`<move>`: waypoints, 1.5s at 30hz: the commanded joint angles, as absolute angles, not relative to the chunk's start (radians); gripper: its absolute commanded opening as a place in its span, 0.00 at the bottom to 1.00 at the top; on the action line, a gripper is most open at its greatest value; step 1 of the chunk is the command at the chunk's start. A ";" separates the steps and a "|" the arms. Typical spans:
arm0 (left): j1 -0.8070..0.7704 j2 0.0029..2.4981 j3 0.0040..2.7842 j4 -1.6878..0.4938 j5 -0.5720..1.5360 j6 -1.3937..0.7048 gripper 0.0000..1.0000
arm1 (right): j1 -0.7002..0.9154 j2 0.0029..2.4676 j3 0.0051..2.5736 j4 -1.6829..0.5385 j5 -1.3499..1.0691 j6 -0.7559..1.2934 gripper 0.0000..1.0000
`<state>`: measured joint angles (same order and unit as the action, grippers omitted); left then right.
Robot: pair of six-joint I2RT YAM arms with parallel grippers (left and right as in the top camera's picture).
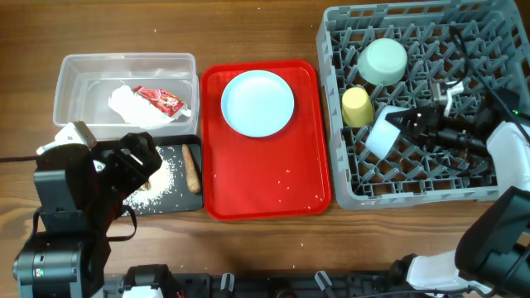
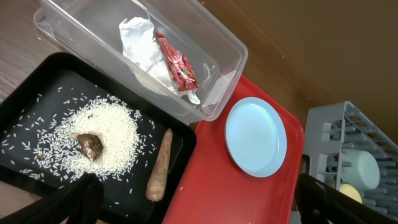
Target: Sort waste into correct bins and load items into the dishwasher rack
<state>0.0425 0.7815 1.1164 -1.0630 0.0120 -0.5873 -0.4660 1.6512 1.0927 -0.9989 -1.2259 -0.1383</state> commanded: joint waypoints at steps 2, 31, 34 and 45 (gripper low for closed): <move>0.052 0.779 1.115 -1.061 0.002 -0.576 1.00 | -0.527 1.689 1.094 -0.987 -1.002 -0.146 0.25; 0.052 0.779 1.115 -1.061 0.002 -0.576 1.00 | 0.086 1.613 1.478 -0.966 -0.379 0.064 0.83; 0.052 0.779 1.115 -1.061 0.002 -0.576 1.00 | 0.286 1.618 1.478 -0.850 -0.241 0.082 0.83; 0.052 0.779 1.115 -1.061 0.002 -0.576 1.00 | 0.564 1.863 1.478 -0.575 0.146 0.115 0.90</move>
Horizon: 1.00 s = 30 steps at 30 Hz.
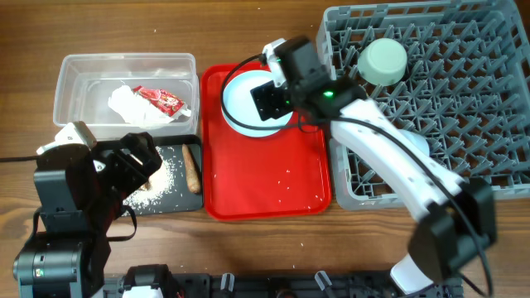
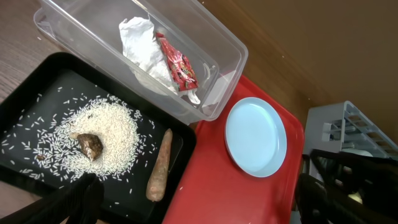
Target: Sort waste into correct bins and load items into the dishwasher rack
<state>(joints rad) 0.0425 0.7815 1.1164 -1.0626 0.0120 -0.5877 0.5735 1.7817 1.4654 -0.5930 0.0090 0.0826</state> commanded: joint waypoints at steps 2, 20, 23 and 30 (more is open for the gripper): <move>0.052 0.779 1.115 -1.061 0.002 -0.576 1.00 | 0.552 1.926 1.478 -0.559 0.162 0.110 0.91; 0.052 0.779 1.115 -1.061 0.002 -0.576 1.00 | 0.519 2.122 1.477 -0.547 0.063 0.308 0.64; 0.052 0.779 1.115 -1.061 0.002 -0.576 1.00 | 0.517 2.122 1.477 -0.568 0.067 0.373 0.46; 0.052 0.779 1.115 -1.061 0.002 -0.576 1.00 | 0.517 2.133 1.477 -0.585 0.079 0.430 0.34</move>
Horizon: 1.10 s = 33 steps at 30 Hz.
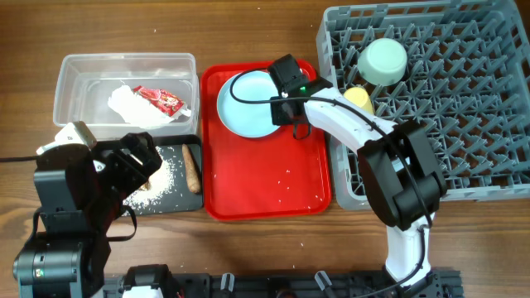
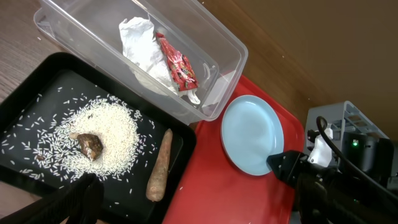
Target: Sort waste into correct bins and load items into the dishwasher rack
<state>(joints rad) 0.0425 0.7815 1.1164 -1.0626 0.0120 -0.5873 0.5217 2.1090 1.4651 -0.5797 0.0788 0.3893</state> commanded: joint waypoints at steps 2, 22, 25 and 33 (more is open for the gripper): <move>0.052 0.779 1.115 -1.061 0.002 -0.576 1.00 | 0.516 2.152 1.477 -0.584 0.079 0.446 0.34; 0.052 0.779 1.115 -1.061 0.002 -0.576 1.00 | 0.477 1.643 1.571 -0.623 0.511 0.049 0.04; 0.052 0.779 1.115 -1.061 0.002 -0.576 1.00 | 0.475 1.484 1.571 -0.627 0.796 -0.057 0.04; 0.052 0.779 1.115 -1.061 0.002 -0.576 1.00 | 0.317 1.352 1.568 -0.650 1.108 -0.461 0.04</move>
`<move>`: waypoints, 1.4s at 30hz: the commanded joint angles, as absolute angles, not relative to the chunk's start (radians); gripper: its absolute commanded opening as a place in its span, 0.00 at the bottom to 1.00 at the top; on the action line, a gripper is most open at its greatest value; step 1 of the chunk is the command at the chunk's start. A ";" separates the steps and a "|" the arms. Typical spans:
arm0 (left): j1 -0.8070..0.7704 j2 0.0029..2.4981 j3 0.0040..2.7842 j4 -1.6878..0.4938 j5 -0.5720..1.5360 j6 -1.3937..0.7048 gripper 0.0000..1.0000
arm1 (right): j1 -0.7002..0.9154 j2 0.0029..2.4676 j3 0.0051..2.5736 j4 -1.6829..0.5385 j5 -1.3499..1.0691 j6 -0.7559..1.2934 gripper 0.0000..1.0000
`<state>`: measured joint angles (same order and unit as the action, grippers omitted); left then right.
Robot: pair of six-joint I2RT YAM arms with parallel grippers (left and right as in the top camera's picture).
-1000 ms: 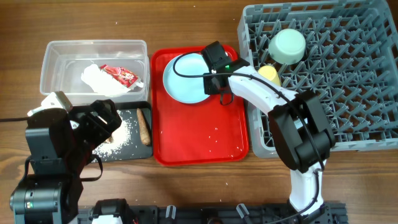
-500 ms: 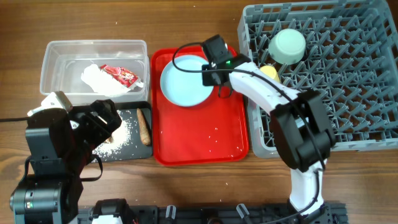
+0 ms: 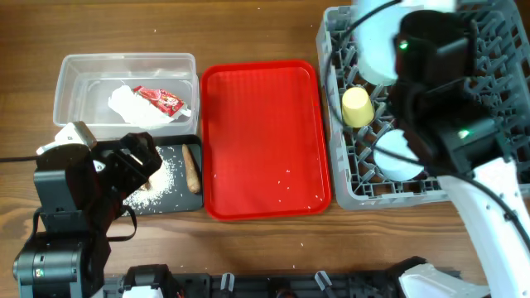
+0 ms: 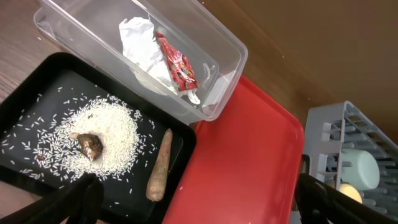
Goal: Sort waste into correct bins and load items into the dishwasher rack
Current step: 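Carry the blue bowl and plate into the dish rack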
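Note:
The red tray (image 3: 261, 136) is bare apart from a few rice grains. My right arm (image 3: 439, 91) stands high over the grey dishwasher rack (image 3: 497, 178), close to the camera. A light blue plate (image 3: 373, 37) shows beside the arm at the rack's far left. It is held up there, with the fingers hidden under the arm. My left gripper (image 4: 199, 211) is open above the black tray (image 4: 37, 74), nothing between its fingers (image 4: 81, 199).
The black tray holds scattered rice (image 4: 102, 134), a brown lump (image 4: 89, 144) and a brown stick (image 4: 160, 165). A clear bin (image 4: 214, 59) contains crumpled tissue (image 4: 140, 43) and a red wrapper (image 4: 177, 65). A yellow cup (image 3: 357, 106) and a white cup (image 3: 396, 156) sit in the rack.
The plate has left the red tray and is now up over the rack's far-left part. My right arm has moved from the tray to high above the rack. The left arm is unchanged.
My right gripper was in the rack by the white cup while the plate lay on the red tray. Then it was over the plate, then at the plate's right edge. Now the tray has no plate and the plate is over the rack.

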<state>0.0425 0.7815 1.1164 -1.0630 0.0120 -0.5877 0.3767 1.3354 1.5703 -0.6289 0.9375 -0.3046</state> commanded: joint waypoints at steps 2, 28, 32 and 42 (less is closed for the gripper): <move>0.052 0.779 1.115 -1.061 0.002 -0.576 1.00 | 0.265 1.353 1.546 -0.676 1.099 -0.468 0.04; 0.052 0.779 1.115 -1.061 0.002 -0.576 1.00 | 0.105 1.560 1.282 -0.695 0.791 -0.445 0.61; 0.052 0.779 1.115 -1.061 0.002 -0.576 1.00 | 0.105 1.560 1.282 -0.691 0.779 -0.442 1.00; 0.052 0.779 1.115 -1.061 0.002 -0.576 1.00 | 0.105 1.541 1.302 -0.659 -0.073 -0.032 1.00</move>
<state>0.0425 0.7815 1.1164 -1.0630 0.0120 -0.5873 0.1040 1.5524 1.2835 -0.6655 0.3317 -0.2020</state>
